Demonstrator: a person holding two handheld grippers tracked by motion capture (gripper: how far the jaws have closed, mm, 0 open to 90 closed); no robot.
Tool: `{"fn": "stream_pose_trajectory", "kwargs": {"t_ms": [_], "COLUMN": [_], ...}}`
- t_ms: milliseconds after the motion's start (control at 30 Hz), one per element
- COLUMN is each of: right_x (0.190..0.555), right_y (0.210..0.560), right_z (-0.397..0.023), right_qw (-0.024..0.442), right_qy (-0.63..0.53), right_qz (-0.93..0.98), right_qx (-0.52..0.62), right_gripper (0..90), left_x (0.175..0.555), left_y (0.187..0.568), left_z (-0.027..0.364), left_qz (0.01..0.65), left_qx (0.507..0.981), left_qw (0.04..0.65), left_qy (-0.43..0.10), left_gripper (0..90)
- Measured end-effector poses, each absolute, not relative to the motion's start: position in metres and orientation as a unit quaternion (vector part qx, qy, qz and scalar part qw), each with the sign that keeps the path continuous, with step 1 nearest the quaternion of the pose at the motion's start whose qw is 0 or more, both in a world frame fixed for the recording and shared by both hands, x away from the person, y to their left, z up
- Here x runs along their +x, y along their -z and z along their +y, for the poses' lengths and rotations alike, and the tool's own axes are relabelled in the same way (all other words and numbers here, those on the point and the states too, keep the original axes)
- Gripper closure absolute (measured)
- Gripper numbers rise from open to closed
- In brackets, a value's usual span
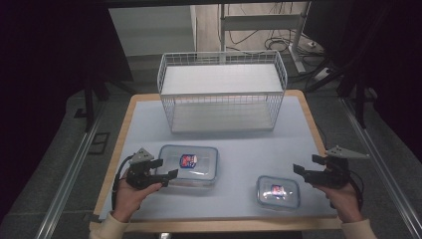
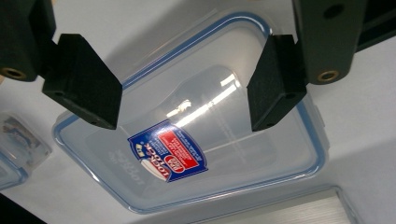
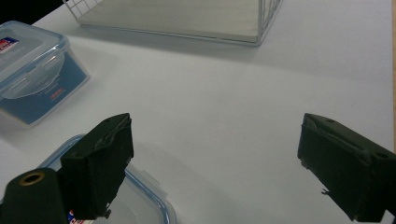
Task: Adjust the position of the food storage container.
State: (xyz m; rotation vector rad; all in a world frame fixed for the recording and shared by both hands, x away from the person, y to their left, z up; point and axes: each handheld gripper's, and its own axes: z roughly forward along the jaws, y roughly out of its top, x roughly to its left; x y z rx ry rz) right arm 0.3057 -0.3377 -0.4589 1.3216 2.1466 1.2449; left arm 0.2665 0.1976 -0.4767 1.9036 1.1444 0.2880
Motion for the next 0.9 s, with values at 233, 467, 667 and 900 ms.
{"fn": "stream_pose_trajectory", "kwargs": {"t_ms": [233,467,667,900], "right_x": [0.305,0.303,0.305,0.305], "right_y": [0.456,0.457,0.459,0.460], "right_z": [-0.337,-0.336,-0.334,-0.333], "right_qw": [0.166,0.168,0.164,0.158], "right_qy": [-0.444,-0.442,-0.441,-0.444], "right_qz": [0.755,0.755,0.756,0.756], "right_qx": [0.454,0.454,0.455,0.454], "right_gripper": [13.1,13.2,13.7,14.6], "left_x": [0.261,0.258,0.250,0.247], "left_y": [0.477,0.470,0.476,0.495], "left_z": [0.198,0.198,0.182,0.137], "left_qz": [0.447,0.426,0.399,0.356], "left_qx": [0.772,0.780,0.802,0.845], "left_qw": [0.437,0.452,0.441,0.398], "left_qy": [-0.111,-0.084,-0.059,-0.044], "left_gripper": [38.9,83.7,90.0,90.0]}}
